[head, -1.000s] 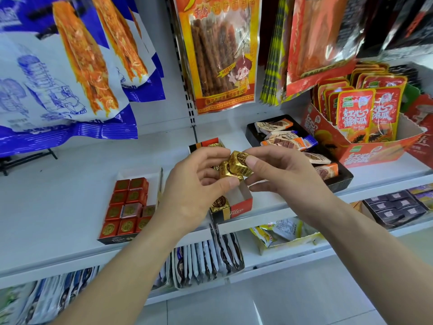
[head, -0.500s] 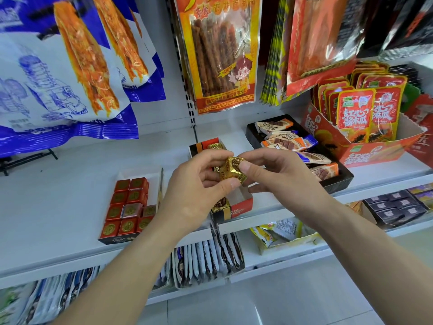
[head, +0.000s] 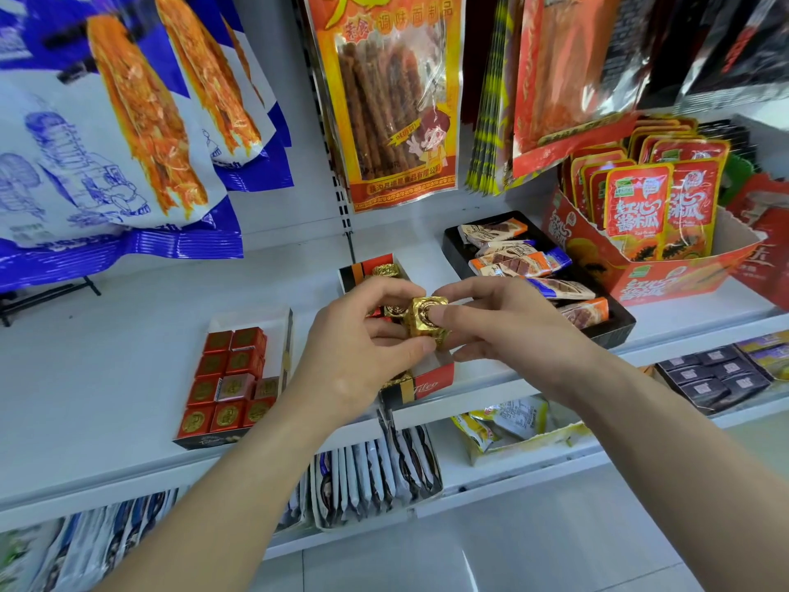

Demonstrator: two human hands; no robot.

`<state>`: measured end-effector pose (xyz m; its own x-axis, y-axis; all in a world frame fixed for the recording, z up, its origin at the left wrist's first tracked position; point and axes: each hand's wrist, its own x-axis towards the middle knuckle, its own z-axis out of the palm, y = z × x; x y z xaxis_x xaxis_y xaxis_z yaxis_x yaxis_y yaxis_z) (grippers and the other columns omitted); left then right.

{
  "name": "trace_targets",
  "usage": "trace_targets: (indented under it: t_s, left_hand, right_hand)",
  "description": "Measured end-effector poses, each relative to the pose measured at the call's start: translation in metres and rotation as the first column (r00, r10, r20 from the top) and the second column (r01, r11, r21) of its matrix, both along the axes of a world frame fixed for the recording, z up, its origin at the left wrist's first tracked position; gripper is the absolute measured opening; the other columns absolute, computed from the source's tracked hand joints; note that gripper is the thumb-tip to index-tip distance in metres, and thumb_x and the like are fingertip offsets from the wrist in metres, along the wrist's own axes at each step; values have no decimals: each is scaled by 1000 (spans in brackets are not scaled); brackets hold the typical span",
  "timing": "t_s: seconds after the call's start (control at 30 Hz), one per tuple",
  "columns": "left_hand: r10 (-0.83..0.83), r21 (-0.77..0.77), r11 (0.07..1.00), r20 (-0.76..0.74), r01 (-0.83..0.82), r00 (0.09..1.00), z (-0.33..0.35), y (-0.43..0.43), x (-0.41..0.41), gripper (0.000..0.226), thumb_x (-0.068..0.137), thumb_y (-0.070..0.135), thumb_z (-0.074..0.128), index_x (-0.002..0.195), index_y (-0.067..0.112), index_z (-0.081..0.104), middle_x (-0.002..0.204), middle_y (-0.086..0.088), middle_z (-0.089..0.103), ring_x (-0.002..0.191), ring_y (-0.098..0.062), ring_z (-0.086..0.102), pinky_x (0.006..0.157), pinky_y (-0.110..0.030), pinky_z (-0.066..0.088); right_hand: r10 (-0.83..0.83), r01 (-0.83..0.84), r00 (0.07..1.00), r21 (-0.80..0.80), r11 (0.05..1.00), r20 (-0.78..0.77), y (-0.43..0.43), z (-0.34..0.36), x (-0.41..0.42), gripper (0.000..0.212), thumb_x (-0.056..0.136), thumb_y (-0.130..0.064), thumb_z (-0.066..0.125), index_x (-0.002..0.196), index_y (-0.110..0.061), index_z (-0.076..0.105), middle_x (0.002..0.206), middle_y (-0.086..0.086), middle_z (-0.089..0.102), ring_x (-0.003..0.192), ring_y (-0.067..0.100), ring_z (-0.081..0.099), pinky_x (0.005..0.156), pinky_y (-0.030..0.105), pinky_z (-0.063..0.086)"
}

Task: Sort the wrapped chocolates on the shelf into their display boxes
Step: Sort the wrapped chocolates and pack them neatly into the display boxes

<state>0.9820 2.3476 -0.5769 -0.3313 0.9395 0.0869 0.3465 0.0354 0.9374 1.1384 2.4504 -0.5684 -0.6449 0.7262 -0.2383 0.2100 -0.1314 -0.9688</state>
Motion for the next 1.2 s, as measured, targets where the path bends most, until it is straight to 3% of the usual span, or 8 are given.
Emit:
trace_targets:
  t_s: [0.2,0.37,0.47,0.6,0.73,0.83,1.03,1.2]
  left_hand:
    - [-16,42,998,-422,38,906,7,1,2,46,75,24,81,113,43,62,101,25,66,99,6,61,86,-22,54]
    - [69,-59,994,-339,-95,938,3,4,-12,44,72,31,85,112,39,69,99,18,70,92,5,64,83,-21,55]
    - [60,-178,976,-334,-126,941,3,4,-15,44,72,34,85,112,41,67,101,19,68,91,7,59,72,-10,43]
    - [-1,-254,963,-345,-92,939,3,11,-4,42,75,33,83,113,40,65,105,17,66,74,4,54,62,-10,39]
    - [-48,-254,966,-386,-56,921,-4,14,4,45,76,35,82,117,41,63,115,14,67,95,1,60,82,-25,53]
    - [-74,-279,959,-407,-47,911,-7,14,5,47,77,39,80,120,42,61,118,15,66,109,-2,59,93,-36,53]
    - [-123,-319,948,-350,5,929,-5,11,2,33,82,40,75,114,38,66,105,19,68,96,7,60,83,-20,50]
    - [-112,-315,949,-419,-28,901,-8,11,0,15,91,31,67,105,37,70,97,21,70,82,8,58,69,-14,44]
  right_hand:
    - [-19,15,998,69,998,62,0,2,-2,38,77,-33,82,109,-19,67,86,10,76,84,22,73,77,32,61]
    - [-121,111,990,131,985,70,0,-1,-2,24,93,-44,62,104,-23,68,93,-2,74,79,16,71,68,30,57]
    - [-178,167,981,131,977,77,4,-4,0,18,97,-36,57,104,-24,69,96,0,72,75,14,68,65,28,54]
    - [-139,116,983,183,976,118,3,-7,-2,14,97,-27,58,104,-22,68,95,2,72,71,10,67,64,28,52]
    - [-125,90,983,241,966,135,3,-11,-3,13,95,-29,60,104,-23,68,94,2,72,69,7,69,65,27,50]
    - [-134,96,981,247,964,141,5,-13,-1,14,95,-28,60,104,-23,68,93,1,72,69,8,69,65,26,49]
    - [-112,73,984,258,963,142,5,-13,1,13,96,-25,59,101,-21,69,93,2,72,66,5,68,65,26,50]
    - [-103,62,984,264,963,144,3,-13,1,13,95,-22,58,101,-22,70,93,2,73,67,5,68,68,30,53]
